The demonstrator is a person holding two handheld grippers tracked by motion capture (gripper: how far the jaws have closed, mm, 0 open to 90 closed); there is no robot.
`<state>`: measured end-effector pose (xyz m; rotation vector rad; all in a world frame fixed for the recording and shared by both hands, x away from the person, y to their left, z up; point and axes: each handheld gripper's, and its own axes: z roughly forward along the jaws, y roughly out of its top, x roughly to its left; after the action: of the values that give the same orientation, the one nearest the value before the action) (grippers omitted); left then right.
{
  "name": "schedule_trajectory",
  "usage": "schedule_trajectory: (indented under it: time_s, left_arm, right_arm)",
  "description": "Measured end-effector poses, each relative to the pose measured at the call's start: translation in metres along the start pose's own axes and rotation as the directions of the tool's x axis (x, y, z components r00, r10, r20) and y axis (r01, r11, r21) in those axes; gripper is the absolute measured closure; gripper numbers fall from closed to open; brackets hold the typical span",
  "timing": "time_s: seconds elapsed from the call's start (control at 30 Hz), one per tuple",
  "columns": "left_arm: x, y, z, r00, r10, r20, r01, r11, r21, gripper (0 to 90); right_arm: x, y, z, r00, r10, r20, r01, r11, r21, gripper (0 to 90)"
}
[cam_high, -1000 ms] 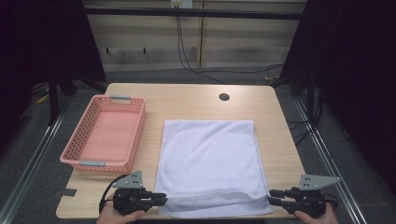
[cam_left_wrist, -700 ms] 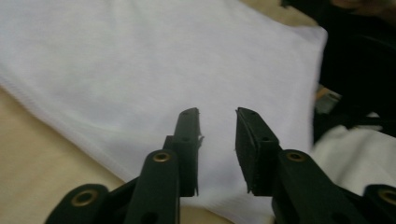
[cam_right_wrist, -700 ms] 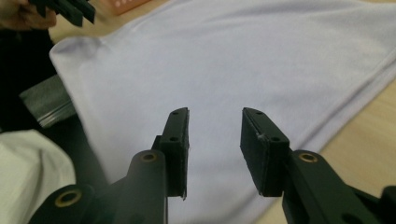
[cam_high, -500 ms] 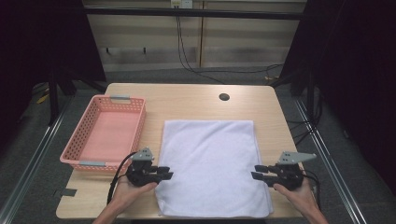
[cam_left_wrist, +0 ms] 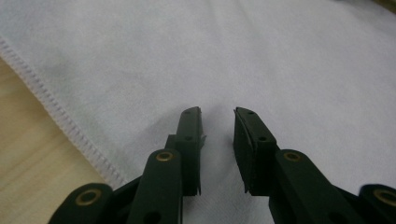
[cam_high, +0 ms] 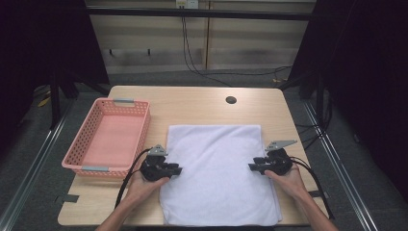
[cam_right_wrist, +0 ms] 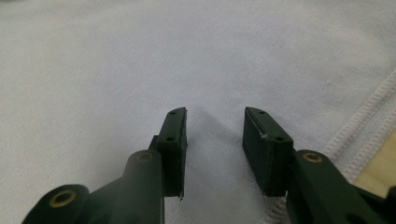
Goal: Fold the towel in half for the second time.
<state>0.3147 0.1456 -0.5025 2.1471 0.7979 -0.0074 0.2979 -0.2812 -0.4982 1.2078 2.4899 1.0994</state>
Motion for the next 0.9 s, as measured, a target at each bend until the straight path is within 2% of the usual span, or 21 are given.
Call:
schedule_trajectory:
  time_s: [0.07,0.13,0.2,0.27,0.3,0.33,0.37,0.43,0.47,0.53,0.57,0.6,0.63,0.7,0.73,0.8,0.87,0.9]
  left_arm:
    - [-0.008,-0.007,-0.005,0.9997,0.007,0.024,-0.007,0.9999,0.010,74.0]
    - [-0.019,-0.013,-0.008,0.9982,0.036,0.048,-0.037,0.9991,0.021,73.8]
    - [-0.027,-0.016,-0.012,0.9984,0.035,0.044,-0.037,0.9986,0.037,73.6]
    - [-0.035,-0.022,-0.016,0.9965,0.055,0.063,-0.058,0.9972,0.048,73.6]
    - [-0.039,-0.026,-0.019,0.9961,0.035,0.081,-0.040,0.9975,0.058,73.6]
    - [-0.041,-0.028,-0.021,0.9951,0.029,0.095,-0.035,0.9973,0.065,73.6]
    - [-0.044,-0.032,-0.024,0.9936,0.042,0.105,-0.050,0.9961,0.073,73.6]
    - [-0.047,-0.037,-0.027,0.9922,0.024,0.122,-0.033,0.9971,0.069,72.5]
    - [-0.048,-0.037,-0.029,0.9910,0.028,0.131,-0.037,0.9967,0.072,70.6]
    - [-0.048,-0.034,-0.031,0.9918,0.048,0.118,-0.057,0.9960,0.070,65.2]
    - [-0.045,-0.030,-0.033,0.9938,0.046,0.102,-0.051,0.9976,0.046,63.3]
    - [-0.042,-0.025,-0.035,0.9960,0.042,0.079,-0.044,0.9989,0.018,63.3]
    - [-0.038,-0.019,-0.035,0.9965,0.030,0.078,-0.029,0.9995,-0.012,63.7]
    - [-0.030,-0.006,-0.031,0.9977,0.036,0.058,-0.034,0.9991,-0.023,64.1]
    - [-0.024,0.001,-0.029,0.9989,0.025,0.040,-0.023,0.9990,-0.039,64.2]
    - [-0.014,0.011,-0.023,0.9994,-0.004,0.033,0.006,0.9978,-0.066,64.7]
    - [-0.008,0.019,-0.016,0.9998,-0.011,0.016,0.012,0.9976,-0.068,64.6]
    - [-0.003,0.021,-0.012,0.9996,-0.019,0.022,0.020,0.9978,-0.063,64.5]
  right_arm:
    - [0.008,-0.007,-0.007,0.9999,-0.017,-0.004,0.017,1.000,0.015,63.4]
    - [0.013,-0.015,-0.012,0.9995,-0.020,-0.024,0.020,1.000,0.010,65.1]
    - [0.019,-0.023,-0.020,0.9990,-0.013,-0.043,0.014,1.000,0.015,67.2]
    - [0.024,-0.032,-0.026,0.9984,-0.011,-0.056,0.012,1.000,0.015,67.2]
    - [0.028,-0.035,-0.029,0.9979,-0.014,-0.063,0.015,1.000,0.018,67.3]
    - [0.033,-0.039,-0.033,0.9974,-0.016,-0.070,0.018,0.999,0.026,67.3]
    - [0.036,-0.040,-0.035,0.9968,-0.019,-0.077,0.021,0.999,0.032,67.5]
    - [0.043,-0.045,-0.039,0.9960,-0.018,-0.088,0.022,0.999,0.045,68.1]
    - [0.046,-0.046,-0.041,0.9950,-0.015,-0.099,0.021,0.998,0.054,68.2]
    - [0.050,-0.047,-0.042,0.9946,-0.019,-0.102,0.026,0.998,0.062,67.4]
    - [0.050,-0.046,-0.044,0.9939,-0.024,-0.108,0.030,0.998,0.054,67.0]
    - [0.047,-0.043,-0.046,0.9948,-0.027,-0.099,0.029,0.999,0.020,66.1]
    - [0.042,-0.039,-0.049,0.9958,-0.016,-0.090,0.015,1.000,-0.013,64.9]
    - [0.029,-0.030,-0.056,0.9985,0.005,-0.055,-0.009,0.997,-0.076,62.0]
    - [0.022,-0.024,-0.058,0.9992,0.011,-0.037,-0.014,0.995,-0.096,62.0]
    - [0.007,-0.014,-0.058,0.9997,0.021,0.014,-0.020,0.992,-0.124,60.4]
    - [-0.010,-0.004,-0.052,0.9984,0.032,0.047,-0.026,0.991,-0.130,58.1]
    - [-0.019,0.000,-0.048,0.9965,0.046,0.071,-0.036,0.991,-0.133,55.2]
